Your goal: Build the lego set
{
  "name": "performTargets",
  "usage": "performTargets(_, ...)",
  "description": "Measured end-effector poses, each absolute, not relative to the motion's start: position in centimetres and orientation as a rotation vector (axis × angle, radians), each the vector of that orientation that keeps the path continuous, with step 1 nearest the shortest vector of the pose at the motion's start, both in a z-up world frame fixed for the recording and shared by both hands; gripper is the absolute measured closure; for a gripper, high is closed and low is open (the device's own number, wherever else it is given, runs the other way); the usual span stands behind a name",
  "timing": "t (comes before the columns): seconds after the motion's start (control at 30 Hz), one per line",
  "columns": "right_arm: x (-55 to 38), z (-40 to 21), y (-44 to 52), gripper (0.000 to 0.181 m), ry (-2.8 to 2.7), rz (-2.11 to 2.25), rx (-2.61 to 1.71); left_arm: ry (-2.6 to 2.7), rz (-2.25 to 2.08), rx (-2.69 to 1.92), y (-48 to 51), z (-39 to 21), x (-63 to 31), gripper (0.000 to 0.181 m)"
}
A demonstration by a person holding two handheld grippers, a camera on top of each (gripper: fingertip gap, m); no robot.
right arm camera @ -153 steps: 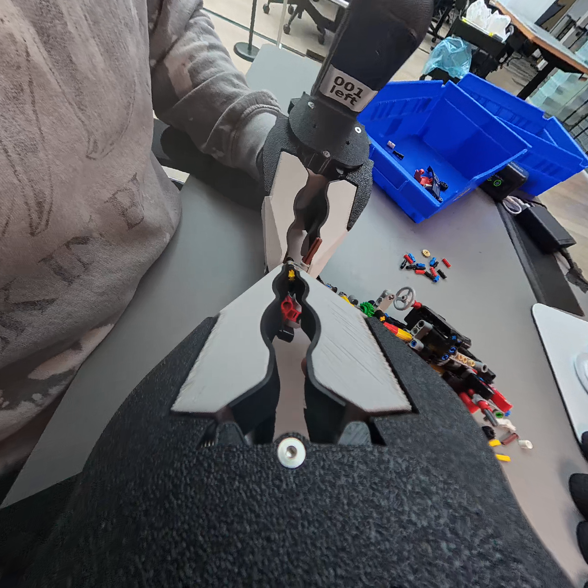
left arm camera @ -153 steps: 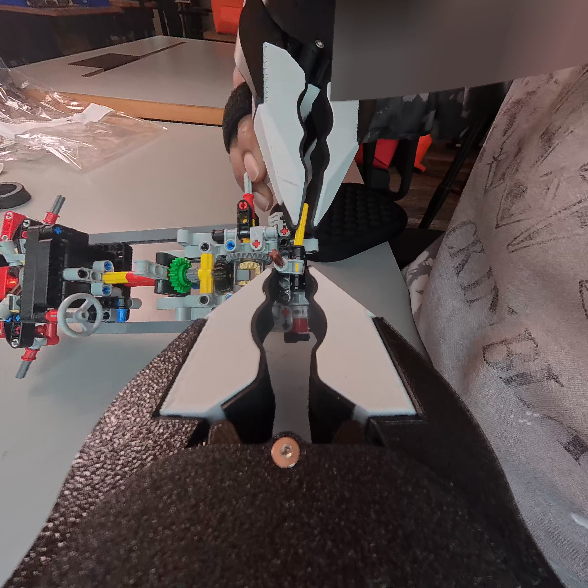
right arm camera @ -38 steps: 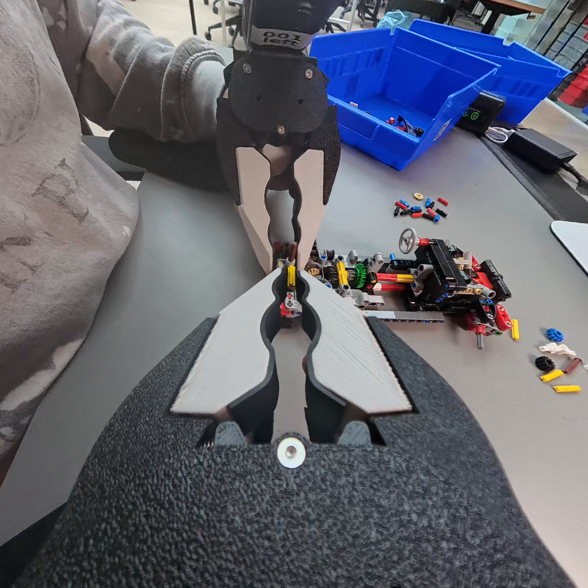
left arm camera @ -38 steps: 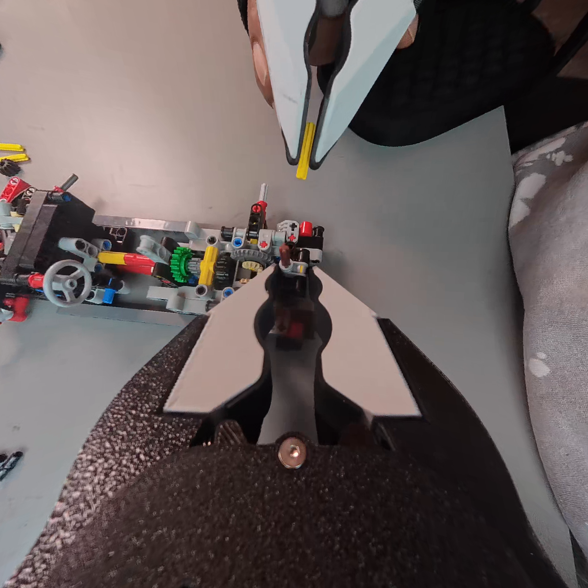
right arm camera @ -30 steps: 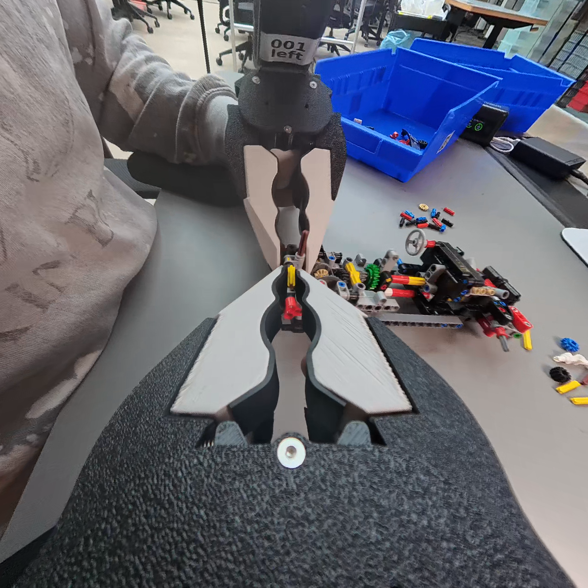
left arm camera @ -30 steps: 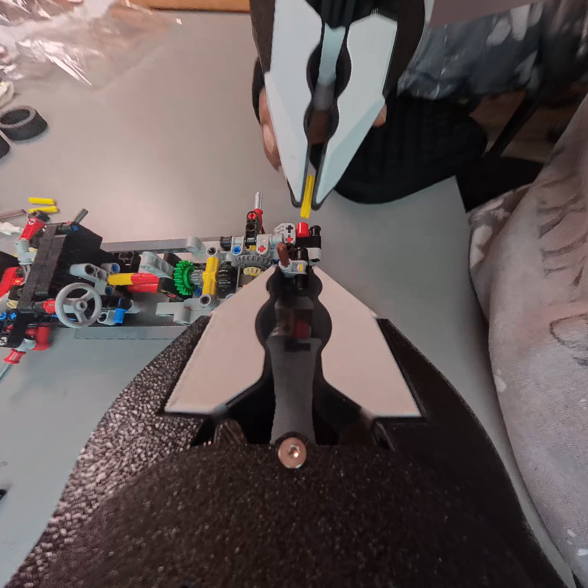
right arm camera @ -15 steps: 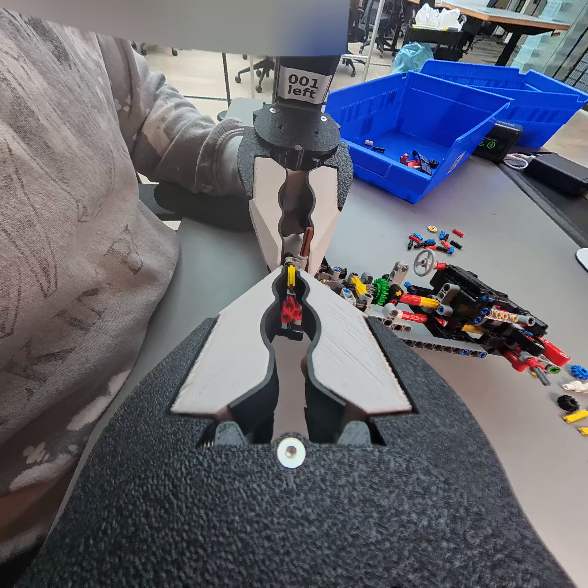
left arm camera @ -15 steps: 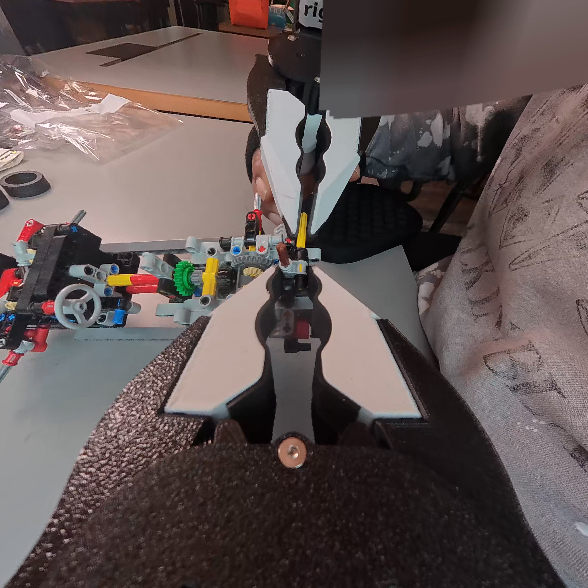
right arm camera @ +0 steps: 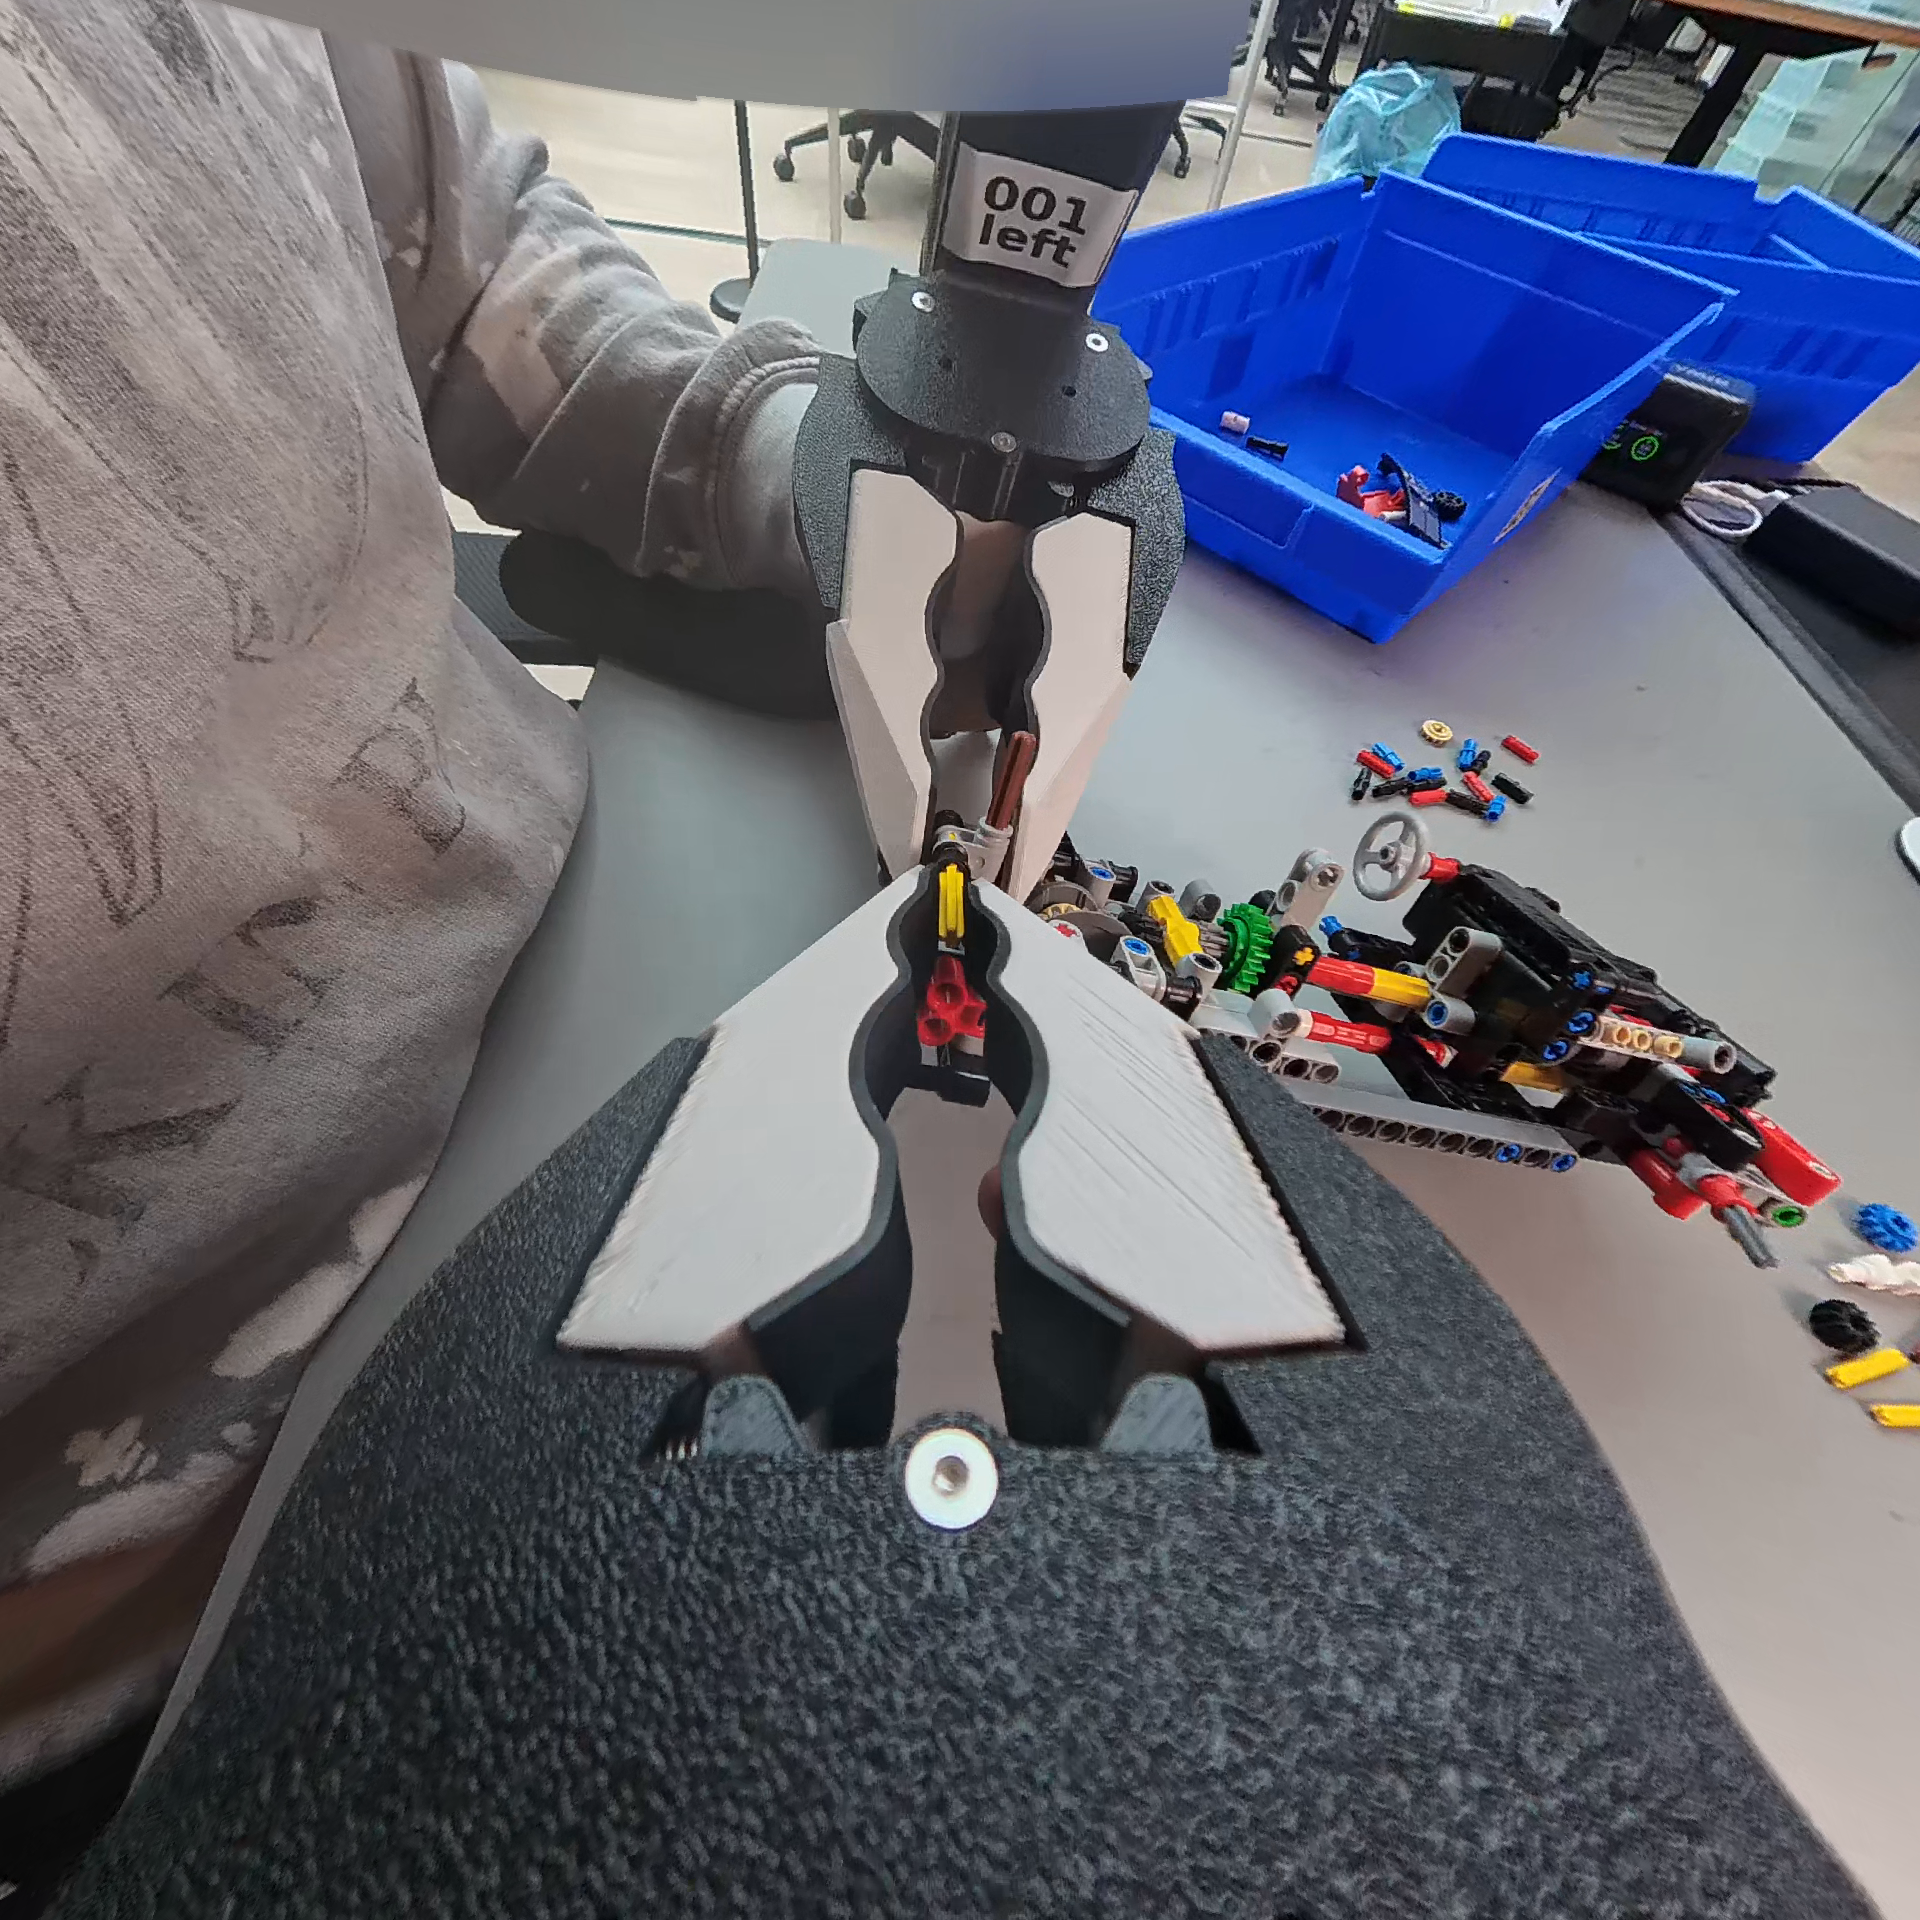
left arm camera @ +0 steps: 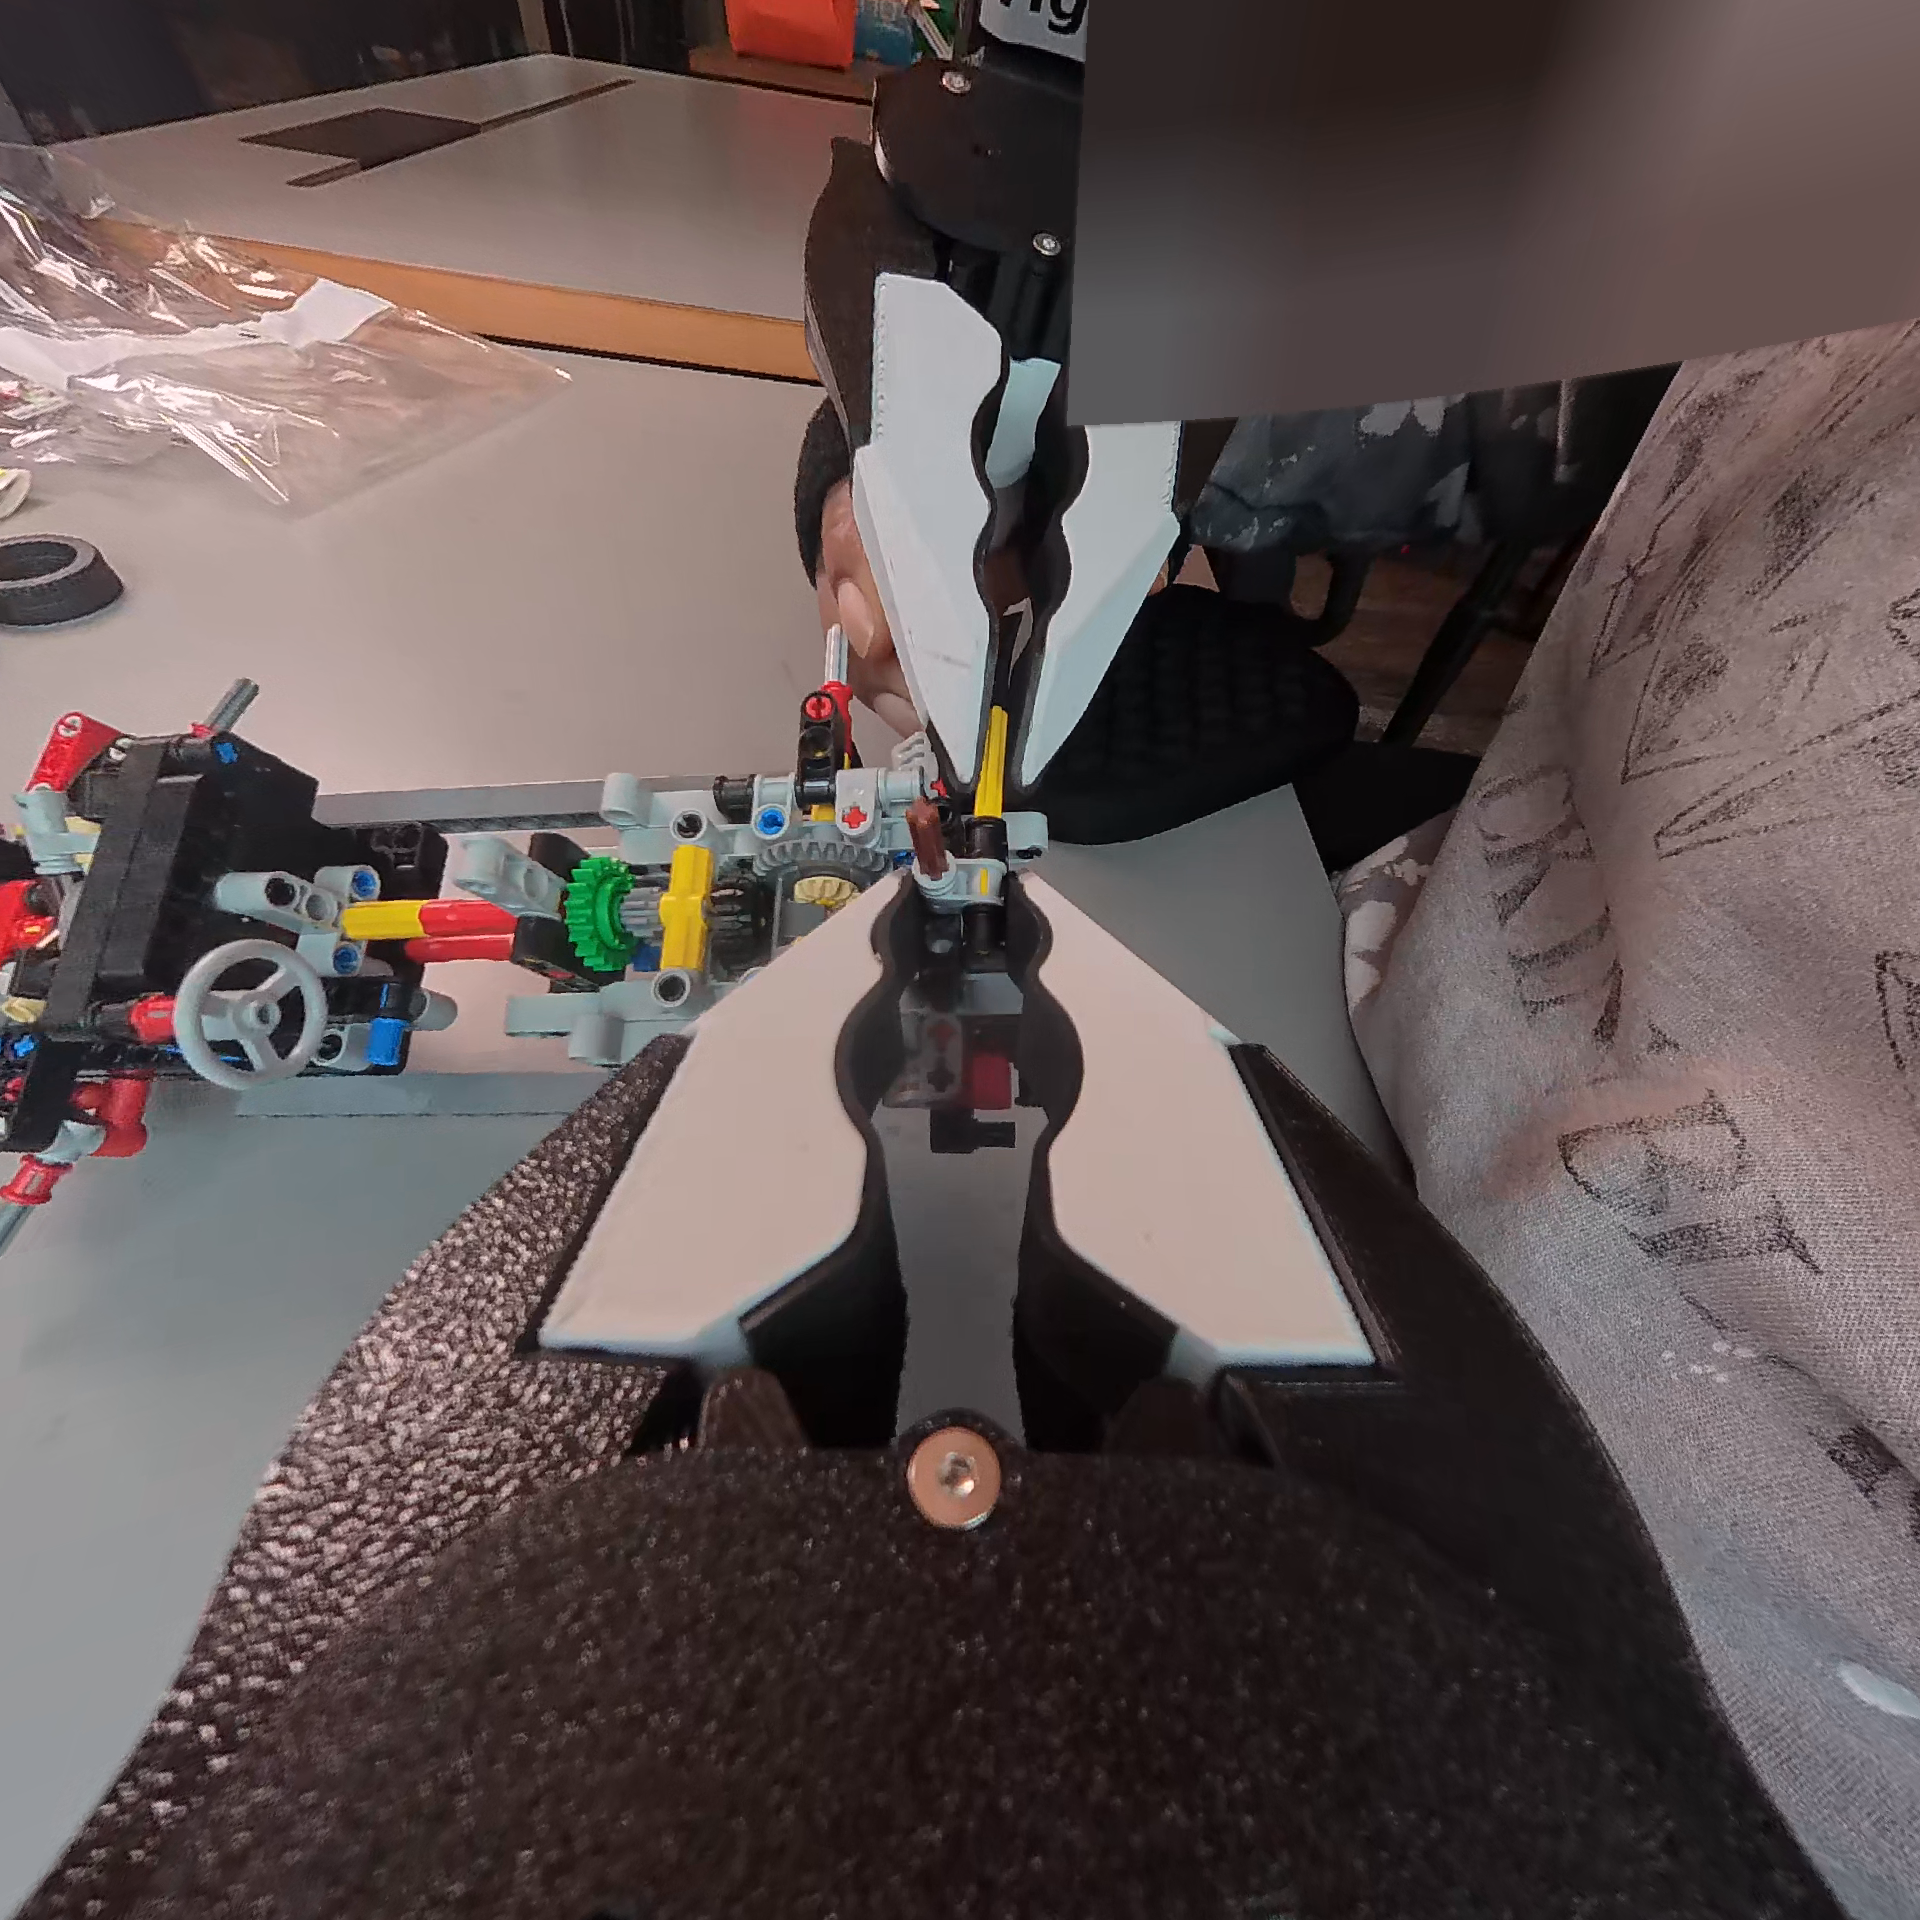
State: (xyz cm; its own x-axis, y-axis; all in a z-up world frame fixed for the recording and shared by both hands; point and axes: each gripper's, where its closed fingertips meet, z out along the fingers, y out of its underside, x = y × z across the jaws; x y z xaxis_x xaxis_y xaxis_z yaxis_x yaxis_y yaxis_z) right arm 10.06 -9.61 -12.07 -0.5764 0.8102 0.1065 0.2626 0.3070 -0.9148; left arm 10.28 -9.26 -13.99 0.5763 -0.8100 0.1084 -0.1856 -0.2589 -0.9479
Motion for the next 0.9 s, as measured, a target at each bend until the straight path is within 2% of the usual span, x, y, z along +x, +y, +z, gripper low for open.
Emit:
performTargets(0.47, 9.4, -13.2, -9.4, 0.181, -2.056, 1.149, -0.971, 0.864, -0.671, -1.813, -9.0, -15.0, 10.1, 0.168)
performTargets(0.7, 10.6, -10.8, -6.6, 0.181, -1.926, 1.16, -1.01, 0.874, -0.563, -1.884, -8.5, -16.6, 8.8, 0.167)
performTargets(0.9, 11.8, -12.4, -5.9, 0.166, -1.947, 1.101, -1.083, 0.999, -0.359, -1.989, -8.3, -19.9, 8.4, 0.165)
